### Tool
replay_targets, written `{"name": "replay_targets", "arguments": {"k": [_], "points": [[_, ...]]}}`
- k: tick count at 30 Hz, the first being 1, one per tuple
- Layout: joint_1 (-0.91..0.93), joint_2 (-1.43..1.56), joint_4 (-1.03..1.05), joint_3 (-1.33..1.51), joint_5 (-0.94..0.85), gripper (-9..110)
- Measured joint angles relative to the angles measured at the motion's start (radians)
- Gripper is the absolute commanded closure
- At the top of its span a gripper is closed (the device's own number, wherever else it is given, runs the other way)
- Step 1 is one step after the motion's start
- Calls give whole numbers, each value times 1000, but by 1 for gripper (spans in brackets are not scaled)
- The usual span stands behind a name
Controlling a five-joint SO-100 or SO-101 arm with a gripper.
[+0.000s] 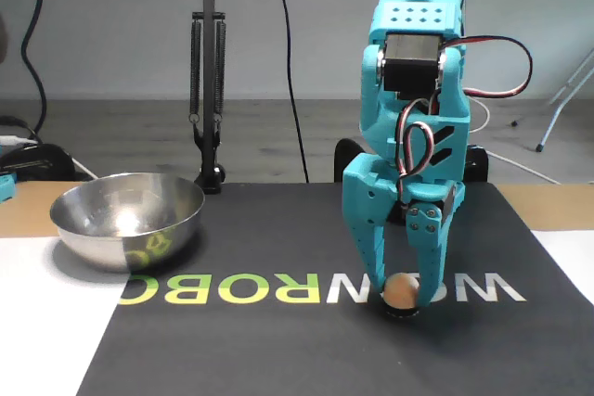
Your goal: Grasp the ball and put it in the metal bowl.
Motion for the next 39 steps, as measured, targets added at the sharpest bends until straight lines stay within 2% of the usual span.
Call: {"name": "replay_targets", "arguments": {"k": [3, 6, 29, 39], "points": [[-2, 0, 0, 0, 0, 75], [-3, 0, 0, 0, 0, 81], [11, 11, 0, 0, 2, 82], [25, 86, 103, 0, 2, 82]]}}
